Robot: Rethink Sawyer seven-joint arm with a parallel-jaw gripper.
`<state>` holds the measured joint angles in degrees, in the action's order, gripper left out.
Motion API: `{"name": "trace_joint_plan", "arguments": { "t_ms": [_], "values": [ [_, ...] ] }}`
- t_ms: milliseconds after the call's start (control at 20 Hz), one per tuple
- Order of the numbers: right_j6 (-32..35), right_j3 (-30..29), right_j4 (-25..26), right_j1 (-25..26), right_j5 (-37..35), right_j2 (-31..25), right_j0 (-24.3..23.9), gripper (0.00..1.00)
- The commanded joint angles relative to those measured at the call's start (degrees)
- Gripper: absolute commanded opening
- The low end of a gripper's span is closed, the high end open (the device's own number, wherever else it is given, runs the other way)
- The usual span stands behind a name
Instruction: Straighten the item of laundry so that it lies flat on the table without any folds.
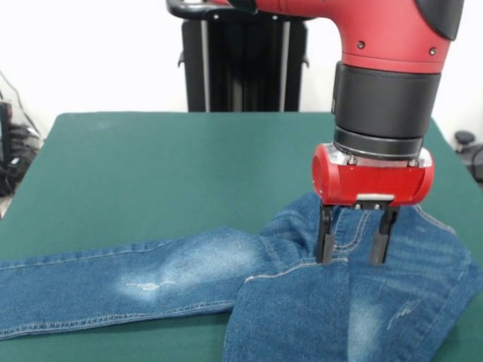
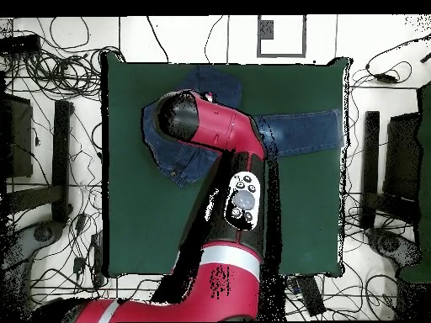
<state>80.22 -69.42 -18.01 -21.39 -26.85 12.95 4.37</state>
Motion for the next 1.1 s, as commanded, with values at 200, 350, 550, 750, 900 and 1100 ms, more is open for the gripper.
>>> {"name": "trace_joint_plan", "arguments": {
  "t_ms": [200,350,550,750,900,1100],
  "values": [
    [13.0,-6.3,-0.1,2.6,-2.4,-4.2,0.4,1.0],
    [13.2,-6.3,-0.5,2.5,-3.2,-4.4,0.4,1.0],
    [11.8,-8.1,0.1,2.1,1.7,-6.5,-0.7,1.0],
    [11.4,-7.9,0.7,2.5,2.9,-6.6,-0.8,1.0],
    [11.2,-7.8,1.2,2.5,3.8,-6.2,-0.9,1.0],
    [10.9,-7.7,1.5,2.2,2.8,-5.4,-0.8,1.0]
  ]
}}
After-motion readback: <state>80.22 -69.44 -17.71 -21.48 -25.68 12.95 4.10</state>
